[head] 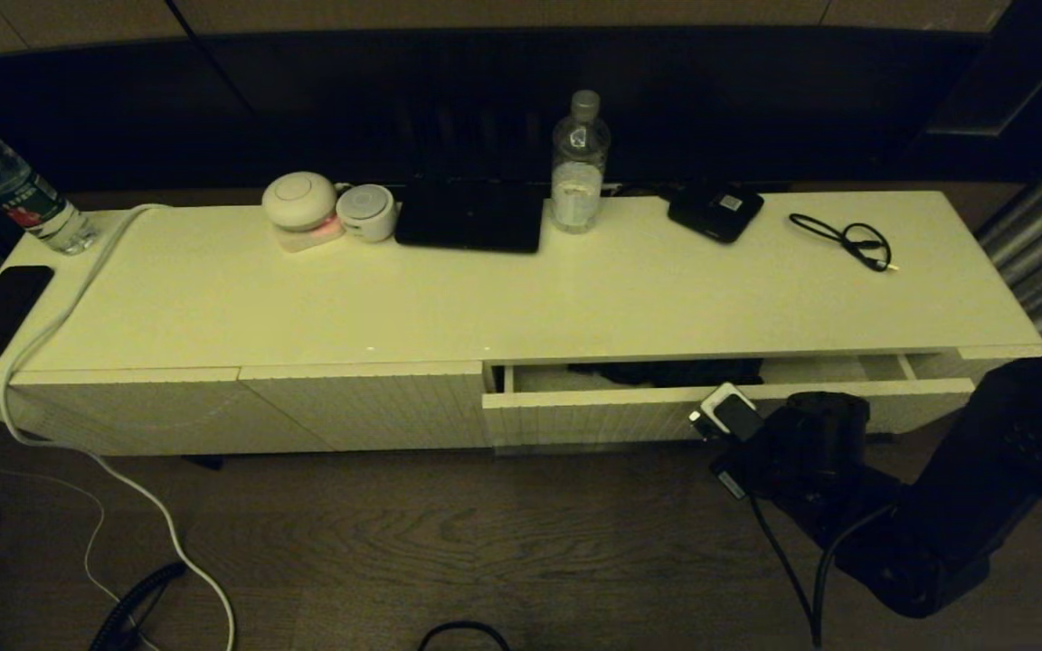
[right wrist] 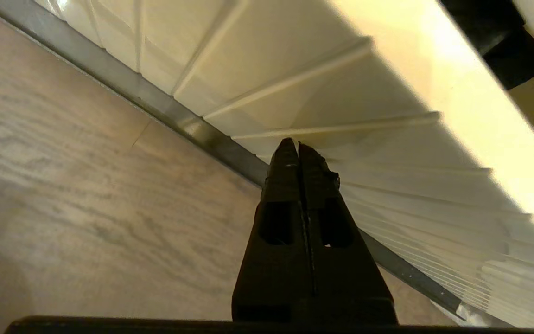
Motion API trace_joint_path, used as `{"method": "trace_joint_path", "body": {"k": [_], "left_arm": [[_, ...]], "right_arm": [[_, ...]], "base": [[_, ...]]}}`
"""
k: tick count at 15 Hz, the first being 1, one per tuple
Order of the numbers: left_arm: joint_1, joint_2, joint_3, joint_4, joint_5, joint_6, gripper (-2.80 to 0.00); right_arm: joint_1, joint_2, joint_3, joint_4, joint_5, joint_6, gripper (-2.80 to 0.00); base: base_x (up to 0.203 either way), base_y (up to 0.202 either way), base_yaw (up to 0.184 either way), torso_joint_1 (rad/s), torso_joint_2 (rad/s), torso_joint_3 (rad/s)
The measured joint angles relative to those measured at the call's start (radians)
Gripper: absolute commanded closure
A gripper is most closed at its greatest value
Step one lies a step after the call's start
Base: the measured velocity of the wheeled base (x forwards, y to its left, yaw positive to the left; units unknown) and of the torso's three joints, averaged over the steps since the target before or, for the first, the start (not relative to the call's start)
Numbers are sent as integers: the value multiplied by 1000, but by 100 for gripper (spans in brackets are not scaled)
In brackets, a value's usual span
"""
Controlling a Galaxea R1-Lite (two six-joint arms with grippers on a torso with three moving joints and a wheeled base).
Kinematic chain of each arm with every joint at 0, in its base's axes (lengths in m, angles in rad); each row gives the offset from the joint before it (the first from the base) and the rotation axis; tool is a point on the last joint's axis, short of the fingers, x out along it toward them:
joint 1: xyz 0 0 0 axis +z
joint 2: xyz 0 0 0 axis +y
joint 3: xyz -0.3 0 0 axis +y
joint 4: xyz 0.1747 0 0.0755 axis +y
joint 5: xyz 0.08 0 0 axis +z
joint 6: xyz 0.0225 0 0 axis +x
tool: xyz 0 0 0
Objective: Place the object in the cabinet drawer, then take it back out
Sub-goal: Close the drawer
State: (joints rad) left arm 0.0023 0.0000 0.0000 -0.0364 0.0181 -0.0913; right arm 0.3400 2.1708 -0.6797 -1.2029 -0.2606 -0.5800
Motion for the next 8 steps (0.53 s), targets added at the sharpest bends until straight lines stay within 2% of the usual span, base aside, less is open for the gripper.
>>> {"method": "trace_joint_path", "body": {"k": [8], "left_arm": [[0,0,0,0,0,0,0]], "right_arm": [[-8,50,-102,5,-1,-1,0]], "base": [[0,0,0,0,0,0]]}}
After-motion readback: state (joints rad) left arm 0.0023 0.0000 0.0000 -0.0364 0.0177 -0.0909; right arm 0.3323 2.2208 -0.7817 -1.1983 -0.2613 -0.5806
